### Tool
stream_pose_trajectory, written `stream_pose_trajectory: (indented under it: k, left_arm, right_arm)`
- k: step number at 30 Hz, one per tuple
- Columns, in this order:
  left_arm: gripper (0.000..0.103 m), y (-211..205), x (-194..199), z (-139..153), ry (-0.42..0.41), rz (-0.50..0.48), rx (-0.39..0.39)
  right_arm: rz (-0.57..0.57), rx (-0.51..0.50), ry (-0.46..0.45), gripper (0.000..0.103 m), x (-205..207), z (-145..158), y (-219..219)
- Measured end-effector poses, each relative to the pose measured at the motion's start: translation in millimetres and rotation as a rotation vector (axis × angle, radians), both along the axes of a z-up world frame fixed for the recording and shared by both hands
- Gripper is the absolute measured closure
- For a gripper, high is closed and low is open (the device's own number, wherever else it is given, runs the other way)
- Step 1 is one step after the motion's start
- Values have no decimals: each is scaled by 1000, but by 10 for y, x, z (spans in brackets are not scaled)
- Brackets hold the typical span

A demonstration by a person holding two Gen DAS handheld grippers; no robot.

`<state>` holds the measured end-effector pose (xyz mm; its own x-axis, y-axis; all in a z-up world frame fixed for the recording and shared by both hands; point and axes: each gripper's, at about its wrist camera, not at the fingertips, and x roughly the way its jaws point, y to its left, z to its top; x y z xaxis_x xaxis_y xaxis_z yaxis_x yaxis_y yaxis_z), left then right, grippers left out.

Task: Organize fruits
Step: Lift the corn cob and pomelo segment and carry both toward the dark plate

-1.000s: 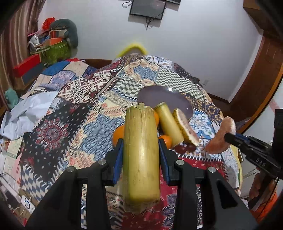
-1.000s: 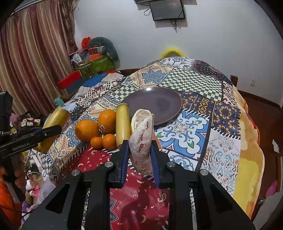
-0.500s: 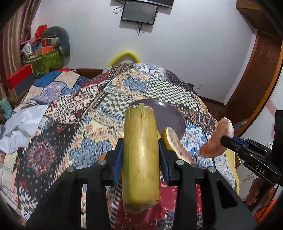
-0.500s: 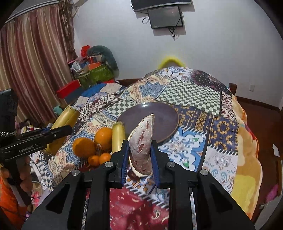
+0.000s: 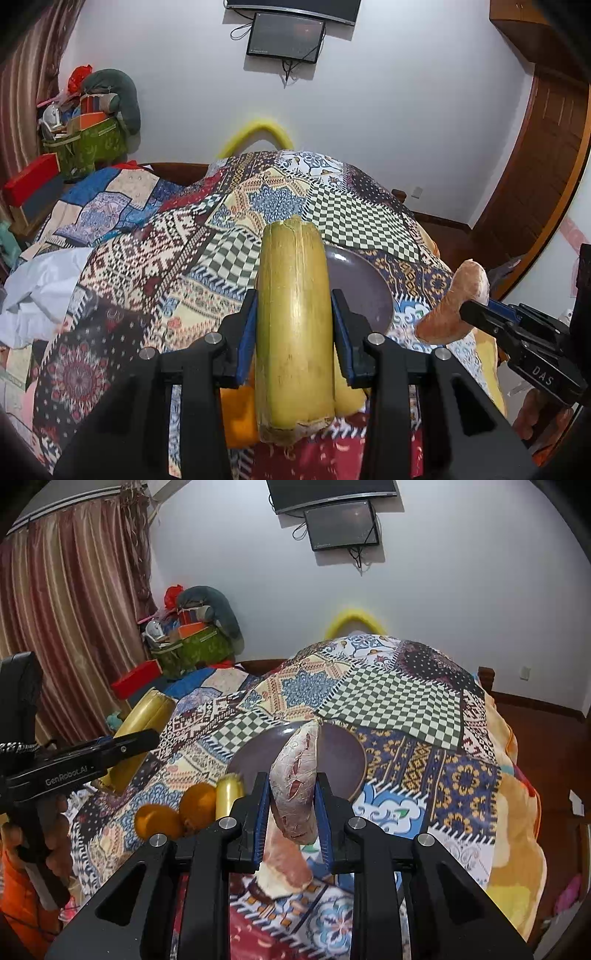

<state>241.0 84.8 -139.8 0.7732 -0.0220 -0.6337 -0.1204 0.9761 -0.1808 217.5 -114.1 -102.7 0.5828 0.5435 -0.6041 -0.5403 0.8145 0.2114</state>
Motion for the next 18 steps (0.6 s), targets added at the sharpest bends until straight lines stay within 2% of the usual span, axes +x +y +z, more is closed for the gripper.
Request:
stream_pose_trajectory:
  k: [8,18]
  left_arm:
    - [66,14,371,-89,13,-12,8]
    - [66,23,840,-336,74,-28,17]
  right_arm:
    - [-2,0,-4,82,264,-56,88]
    - [-17,-5,20,82,559,-196,146]
